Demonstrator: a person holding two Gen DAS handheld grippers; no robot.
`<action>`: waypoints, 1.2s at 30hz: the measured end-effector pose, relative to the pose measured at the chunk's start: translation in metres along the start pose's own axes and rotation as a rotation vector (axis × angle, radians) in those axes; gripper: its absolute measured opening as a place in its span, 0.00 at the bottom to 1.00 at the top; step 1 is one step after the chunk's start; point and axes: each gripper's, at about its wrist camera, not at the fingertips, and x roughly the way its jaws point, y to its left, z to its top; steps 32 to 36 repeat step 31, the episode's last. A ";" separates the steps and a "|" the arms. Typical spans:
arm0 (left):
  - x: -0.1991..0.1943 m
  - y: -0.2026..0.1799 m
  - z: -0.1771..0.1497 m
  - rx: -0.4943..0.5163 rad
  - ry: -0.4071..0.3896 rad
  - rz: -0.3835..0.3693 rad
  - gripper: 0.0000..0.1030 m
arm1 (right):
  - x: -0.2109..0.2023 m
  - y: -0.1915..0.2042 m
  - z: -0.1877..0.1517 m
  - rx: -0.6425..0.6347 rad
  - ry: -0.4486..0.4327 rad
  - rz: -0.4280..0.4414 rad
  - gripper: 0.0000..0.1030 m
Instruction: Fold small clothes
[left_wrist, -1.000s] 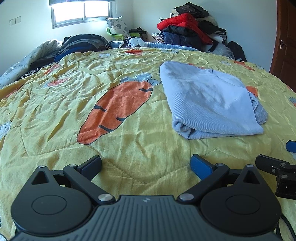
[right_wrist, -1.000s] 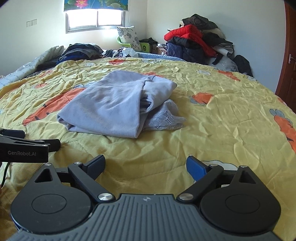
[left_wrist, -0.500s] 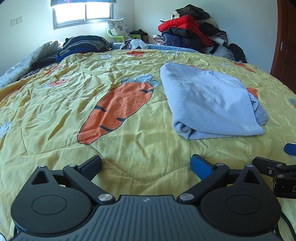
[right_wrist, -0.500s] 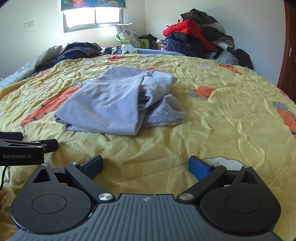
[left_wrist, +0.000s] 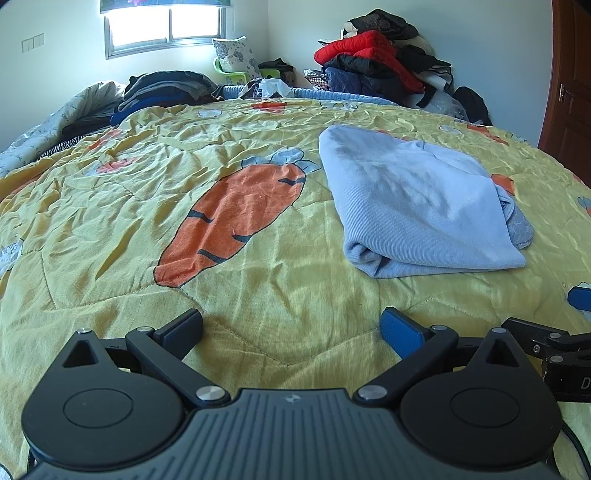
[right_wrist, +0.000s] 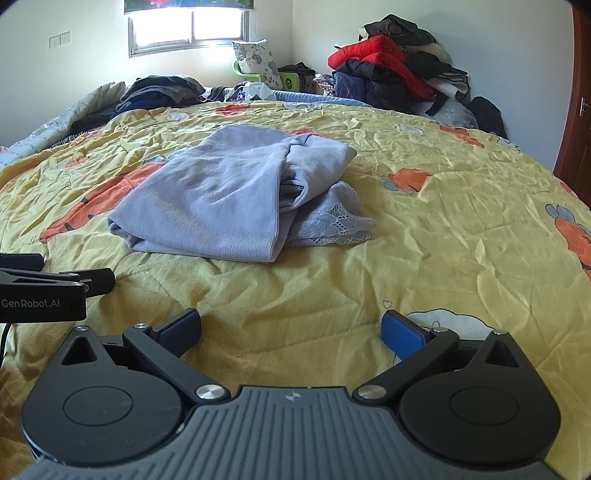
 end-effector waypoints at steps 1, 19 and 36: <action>0.000 0.000 0.000 0.000 0.000 0.000 1.00 | 0.000 0.000 0.000 0.002 -0.001 0.002 1.00; 0.000 0.000 0.000 -0.001 -0.001 0.001 1.00 | 0.000 0.000 -0.001 -0.001 0.000 0.001 1.00; -0.006 0.021 0.005 -0.053 -0.016 -0.027 1.00 | -0.009 -0.021 -0.001 0.103 -0.037 0.076 1.00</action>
